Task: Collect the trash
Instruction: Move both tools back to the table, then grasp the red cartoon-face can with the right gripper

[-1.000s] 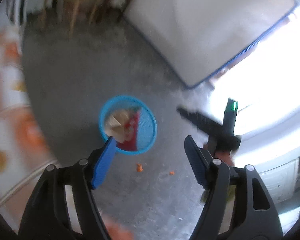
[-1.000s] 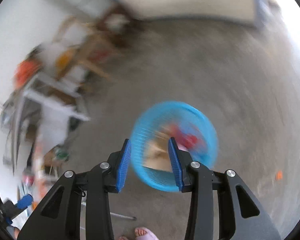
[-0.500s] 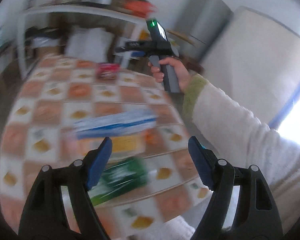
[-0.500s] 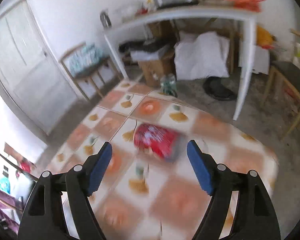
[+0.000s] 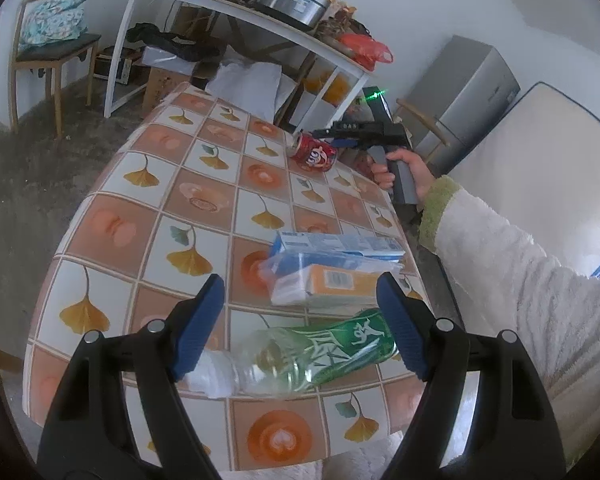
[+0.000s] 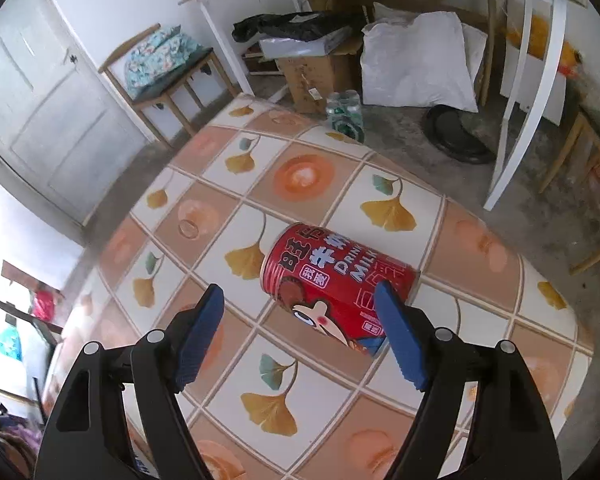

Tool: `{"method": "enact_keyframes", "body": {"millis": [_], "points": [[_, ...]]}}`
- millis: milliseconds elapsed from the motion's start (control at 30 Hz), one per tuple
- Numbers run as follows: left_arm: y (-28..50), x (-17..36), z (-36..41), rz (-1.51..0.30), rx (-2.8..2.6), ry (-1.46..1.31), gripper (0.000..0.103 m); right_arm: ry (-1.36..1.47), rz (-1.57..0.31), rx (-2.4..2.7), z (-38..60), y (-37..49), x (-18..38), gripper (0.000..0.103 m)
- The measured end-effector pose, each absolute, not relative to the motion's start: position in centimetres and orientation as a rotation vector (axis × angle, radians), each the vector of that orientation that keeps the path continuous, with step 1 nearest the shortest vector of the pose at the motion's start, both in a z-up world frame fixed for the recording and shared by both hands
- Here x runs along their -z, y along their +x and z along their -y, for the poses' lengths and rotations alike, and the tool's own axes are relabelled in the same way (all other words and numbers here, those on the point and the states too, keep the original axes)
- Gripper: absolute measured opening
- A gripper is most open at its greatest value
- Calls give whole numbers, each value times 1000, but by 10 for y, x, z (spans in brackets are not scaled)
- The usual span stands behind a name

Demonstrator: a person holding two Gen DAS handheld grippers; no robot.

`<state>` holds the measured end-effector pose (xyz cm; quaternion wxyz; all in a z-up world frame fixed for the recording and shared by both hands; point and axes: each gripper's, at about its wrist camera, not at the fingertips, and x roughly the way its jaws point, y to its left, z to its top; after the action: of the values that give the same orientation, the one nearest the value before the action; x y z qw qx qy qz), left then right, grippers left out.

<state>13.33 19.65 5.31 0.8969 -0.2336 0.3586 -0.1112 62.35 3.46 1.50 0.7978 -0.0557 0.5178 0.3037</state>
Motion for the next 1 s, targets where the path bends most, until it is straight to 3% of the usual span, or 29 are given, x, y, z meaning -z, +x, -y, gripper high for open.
{"method": "enact_keyframes", "body": {"millis": [300,433,767,1000], "points": [[127,-39,-222,-728,178,-557,74,-756,-1031,-591,-92,613,5,78],[135,-33,-231,-723,169,-580,74,-893,-1012,-538,-104,620,16,77],[147,-15,-241,-741,154,-611,74,-835,-1014,-457,-112,642,21,72],[153,-8,-243,-736,158,-619,74,-634,-1282,-543,-102,655,9,72]]}}
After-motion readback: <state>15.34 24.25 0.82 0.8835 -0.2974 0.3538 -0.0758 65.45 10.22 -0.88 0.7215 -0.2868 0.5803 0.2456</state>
